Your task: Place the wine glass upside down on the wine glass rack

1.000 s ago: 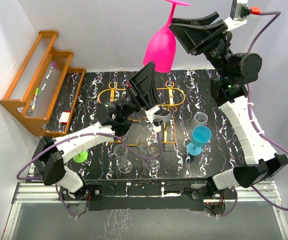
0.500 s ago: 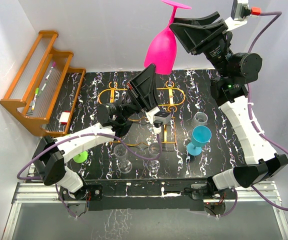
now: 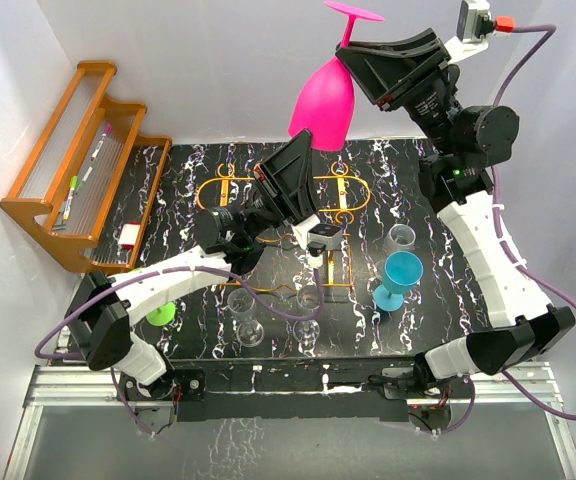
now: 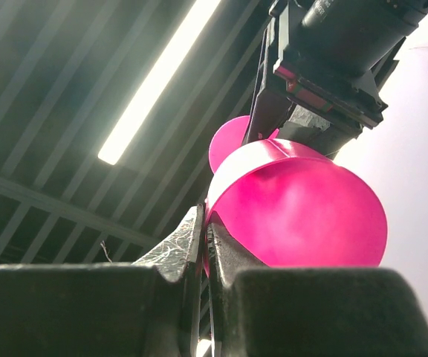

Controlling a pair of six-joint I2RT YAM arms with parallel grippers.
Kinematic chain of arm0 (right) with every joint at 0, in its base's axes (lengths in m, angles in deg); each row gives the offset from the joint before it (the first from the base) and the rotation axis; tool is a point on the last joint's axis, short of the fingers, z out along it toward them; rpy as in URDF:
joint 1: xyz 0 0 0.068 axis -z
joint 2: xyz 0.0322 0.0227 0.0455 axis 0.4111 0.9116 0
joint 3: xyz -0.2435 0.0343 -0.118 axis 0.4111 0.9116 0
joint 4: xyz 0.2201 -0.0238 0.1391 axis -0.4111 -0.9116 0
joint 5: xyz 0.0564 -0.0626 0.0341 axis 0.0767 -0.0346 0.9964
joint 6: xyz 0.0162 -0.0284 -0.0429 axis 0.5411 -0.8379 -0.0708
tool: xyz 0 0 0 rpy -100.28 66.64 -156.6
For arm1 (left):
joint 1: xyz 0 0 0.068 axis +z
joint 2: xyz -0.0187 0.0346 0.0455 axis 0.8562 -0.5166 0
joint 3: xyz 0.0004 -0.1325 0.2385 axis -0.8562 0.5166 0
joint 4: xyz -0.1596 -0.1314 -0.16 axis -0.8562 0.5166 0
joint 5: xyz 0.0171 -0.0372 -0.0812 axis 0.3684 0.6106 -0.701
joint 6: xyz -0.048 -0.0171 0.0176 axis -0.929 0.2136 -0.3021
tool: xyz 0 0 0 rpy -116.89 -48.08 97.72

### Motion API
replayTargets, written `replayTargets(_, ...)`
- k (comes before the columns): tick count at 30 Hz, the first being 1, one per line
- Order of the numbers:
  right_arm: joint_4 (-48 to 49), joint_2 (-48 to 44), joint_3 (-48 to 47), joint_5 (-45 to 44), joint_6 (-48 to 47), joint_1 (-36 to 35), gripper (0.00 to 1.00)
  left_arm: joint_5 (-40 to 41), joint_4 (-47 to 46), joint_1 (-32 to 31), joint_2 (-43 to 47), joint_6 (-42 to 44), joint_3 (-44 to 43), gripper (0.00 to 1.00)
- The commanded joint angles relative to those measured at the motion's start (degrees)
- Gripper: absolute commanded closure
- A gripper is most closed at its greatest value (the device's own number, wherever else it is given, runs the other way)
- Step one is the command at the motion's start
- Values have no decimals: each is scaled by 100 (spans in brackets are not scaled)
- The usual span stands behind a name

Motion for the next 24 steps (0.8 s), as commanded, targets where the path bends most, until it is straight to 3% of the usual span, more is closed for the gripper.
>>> replayTargets(1, 157, 10, 23, 111, 21, 4, 72, -49, -241, -30, 39, 35, -92, 100)
replayTargets(6, 157, 42, 15, 134, 53, 5, 66, -64, -226, -26, 49, 65, -54, 100)
replayTargets(11, 208, 50, 6, 178, 92, 7, 74, -50, -221, -32, 56, 76, -56, 100)
replayTargets(16, 245, 48, 6, 289, 119, 8, 91, -58, -207, -31, 44, 105, -44, 100)
replayTargets(24, 251, -61, 99, 287, -85, 43, 92, 135, -198, -31, 139, 35, 38, 98)
